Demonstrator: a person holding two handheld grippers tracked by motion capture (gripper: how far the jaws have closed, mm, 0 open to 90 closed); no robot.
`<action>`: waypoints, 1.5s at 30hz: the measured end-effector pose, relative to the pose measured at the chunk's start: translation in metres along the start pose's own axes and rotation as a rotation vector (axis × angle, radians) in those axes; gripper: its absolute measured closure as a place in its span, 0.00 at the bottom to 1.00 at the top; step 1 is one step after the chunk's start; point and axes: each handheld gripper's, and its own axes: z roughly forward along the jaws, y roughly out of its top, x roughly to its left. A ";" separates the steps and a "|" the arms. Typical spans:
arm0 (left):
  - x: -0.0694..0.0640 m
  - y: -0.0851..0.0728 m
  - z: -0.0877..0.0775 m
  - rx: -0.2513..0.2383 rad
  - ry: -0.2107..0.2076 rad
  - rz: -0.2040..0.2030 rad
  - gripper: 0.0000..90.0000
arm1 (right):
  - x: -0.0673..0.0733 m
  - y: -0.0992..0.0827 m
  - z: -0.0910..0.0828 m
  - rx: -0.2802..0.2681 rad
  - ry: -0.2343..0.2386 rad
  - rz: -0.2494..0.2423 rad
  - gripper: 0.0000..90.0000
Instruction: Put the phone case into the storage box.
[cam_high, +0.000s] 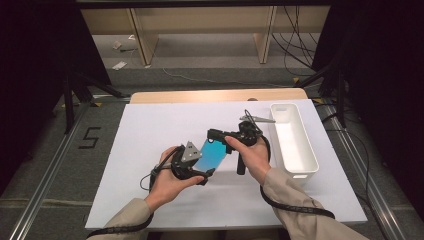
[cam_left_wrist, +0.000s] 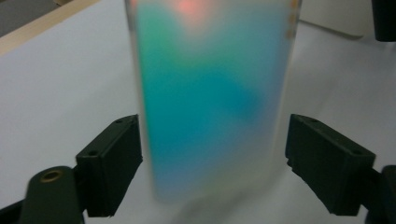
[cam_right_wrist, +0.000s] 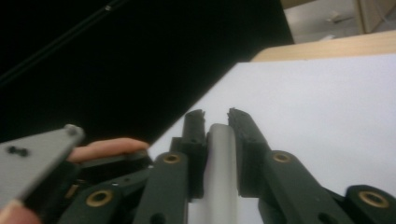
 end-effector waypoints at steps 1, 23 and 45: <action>0.001 0.000 0.000 -0.014 -0.003 -0.005 0.19 | 0.000 0.000 0.000 0.000 0.000 0.000 0.89; 0.012 -0.006 -0.004 -0.055 -0.064 -0.039 0.17 | 0.013 0.041 -0.031 0.131 0.073 -0.373 0.89; 0.006 -0.005 -0.002 -0.059 -0.130 0.008 0.21 | 0.022 0.034 -0.021 0.263 0.182 -0.497 0.89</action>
